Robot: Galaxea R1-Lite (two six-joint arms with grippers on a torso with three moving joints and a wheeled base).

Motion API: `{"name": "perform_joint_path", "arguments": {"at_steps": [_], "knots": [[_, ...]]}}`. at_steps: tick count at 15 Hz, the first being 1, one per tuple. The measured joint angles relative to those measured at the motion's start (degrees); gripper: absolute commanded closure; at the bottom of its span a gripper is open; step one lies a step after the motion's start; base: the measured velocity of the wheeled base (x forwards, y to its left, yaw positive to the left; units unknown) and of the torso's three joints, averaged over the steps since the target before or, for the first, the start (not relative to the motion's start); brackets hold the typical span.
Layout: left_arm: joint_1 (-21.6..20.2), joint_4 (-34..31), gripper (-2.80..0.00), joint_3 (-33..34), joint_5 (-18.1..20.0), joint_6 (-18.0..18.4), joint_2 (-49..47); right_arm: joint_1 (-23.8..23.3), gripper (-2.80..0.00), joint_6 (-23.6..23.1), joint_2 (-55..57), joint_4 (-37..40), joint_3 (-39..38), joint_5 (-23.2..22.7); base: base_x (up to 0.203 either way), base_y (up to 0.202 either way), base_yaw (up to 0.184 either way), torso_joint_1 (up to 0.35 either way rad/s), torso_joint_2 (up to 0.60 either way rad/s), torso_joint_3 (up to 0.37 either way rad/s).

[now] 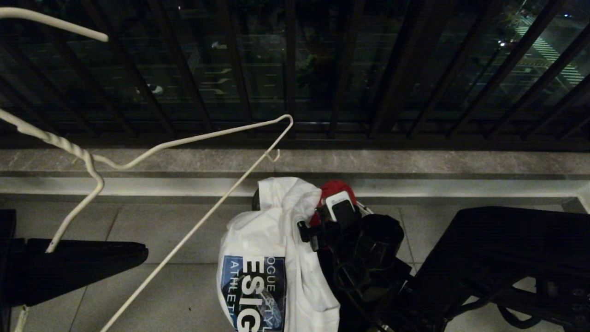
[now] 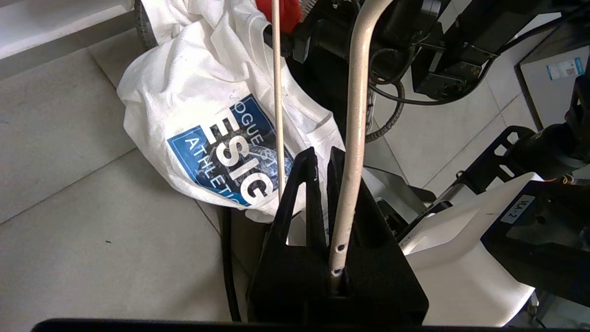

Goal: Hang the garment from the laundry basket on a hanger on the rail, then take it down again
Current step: Pick up clothes from the basket

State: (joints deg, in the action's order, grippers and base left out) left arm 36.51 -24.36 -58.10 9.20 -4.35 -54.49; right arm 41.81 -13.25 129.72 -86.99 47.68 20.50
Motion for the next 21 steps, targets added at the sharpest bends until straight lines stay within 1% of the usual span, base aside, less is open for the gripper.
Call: {"name": "perform_joint_path", "arguments": {"at_steps": [7,13,21], "knots": [[0.06,0.05,0.00,0.00,0.07,0.00,-0.57,0.00,0.00,0.13,-1.11,-0.14,-0.61,0.02,0.000,0.000,0.000,0.000,0.00,0.000],[0.09,0.07,0.00,0.61,0.22,-0.02,-1.12,-0.02,0.00,0.67,-4.60,-0.17,-2.62,0.05,0.000,0.000,0.000,0.000,0.00,0.000],[0.06,0.22,0.00,1.11,0.31,0.20,-0.88,0.00,0.00,0.69,-4.64,-0.16,-2.72,0.02,0.000,0.000,0.000,0.000,0.00,0.000]]}}
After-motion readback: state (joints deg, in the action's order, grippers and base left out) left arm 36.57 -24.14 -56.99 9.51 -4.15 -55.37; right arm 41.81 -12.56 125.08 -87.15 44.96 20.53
